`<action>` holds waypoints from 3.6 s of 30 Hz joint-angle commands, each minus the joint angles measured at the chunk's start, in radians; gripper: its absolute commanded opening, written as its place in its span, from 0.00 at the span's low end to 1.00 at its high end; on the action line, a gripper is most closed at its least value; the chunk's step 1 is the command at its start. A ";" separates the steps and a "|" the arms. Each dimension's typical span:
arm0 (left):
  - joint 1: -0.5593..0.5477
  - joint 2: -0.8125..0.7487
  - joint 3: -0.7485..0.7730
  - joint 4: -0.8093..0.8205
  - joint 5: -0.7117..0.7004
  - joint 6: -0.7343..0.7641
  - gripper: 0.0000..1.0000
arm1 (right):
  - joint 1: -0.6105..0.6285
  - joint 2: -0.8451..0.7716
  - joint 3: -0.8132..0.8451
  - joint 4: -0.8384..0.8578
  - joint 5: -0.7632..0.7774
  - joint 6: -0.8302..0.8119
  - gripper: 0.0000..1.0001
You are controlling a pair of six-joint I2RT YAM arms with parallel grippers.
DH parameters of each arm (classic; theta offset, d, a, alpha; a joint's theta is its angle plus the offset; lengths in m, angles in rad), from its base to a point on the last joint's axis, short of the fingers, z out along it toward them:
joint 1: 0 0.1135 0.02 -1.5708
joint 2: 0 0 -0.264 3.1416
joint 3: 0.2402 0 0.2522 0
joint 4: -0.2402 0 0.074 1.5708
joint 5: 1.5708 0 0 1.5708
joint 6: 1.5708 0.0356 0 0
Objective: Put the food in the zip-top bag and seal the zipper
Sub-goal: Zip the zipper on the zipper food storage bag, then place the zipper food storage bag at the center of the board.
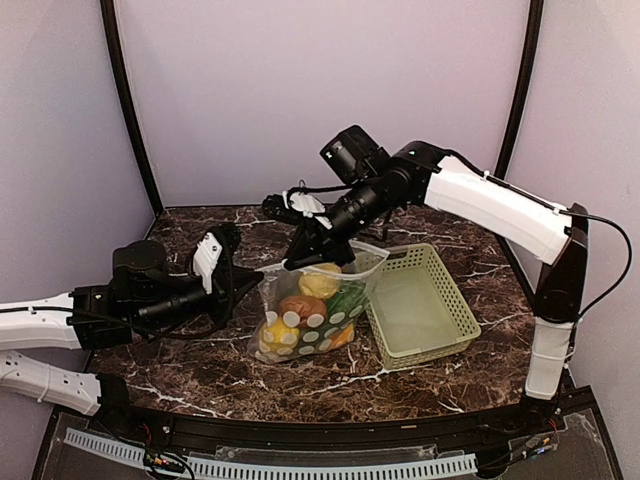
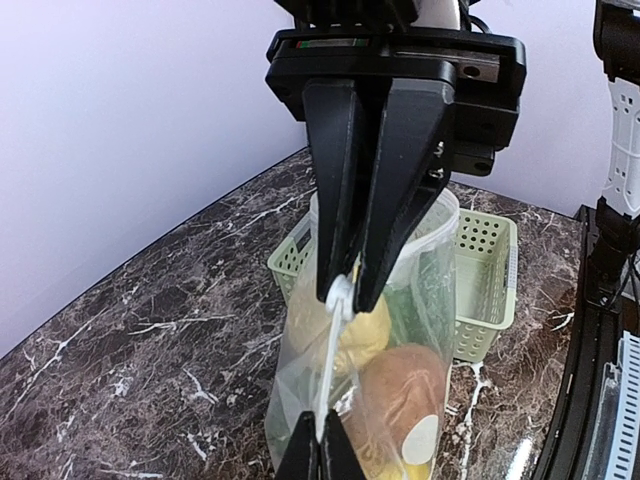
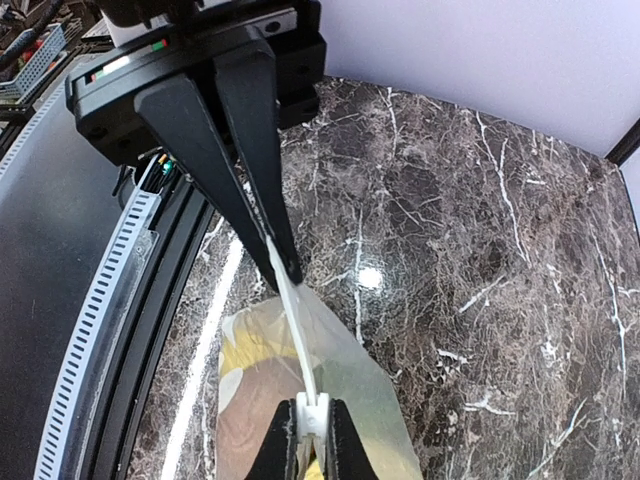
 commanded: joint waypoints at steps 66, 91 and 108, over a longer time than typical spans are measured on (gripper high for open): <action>0.038 -0.106 -0.110 -0.001 -0.154 -0.013 0.01 | -0.374 -0.136 -0.258 -0.131 0.083 -0.059 0.00; 0.420 0.308 0.165 0.181 0.129 0.008 0.01 | -0.373 0.110 0.069 0.107 -0.116 -0.008 0.01; 0.419 -0.097 -0.031 -0.313 0.337 -0.224 0.64 | -0.295 -0.168 -0.436 -0.034 -0.226 -0.119 0.43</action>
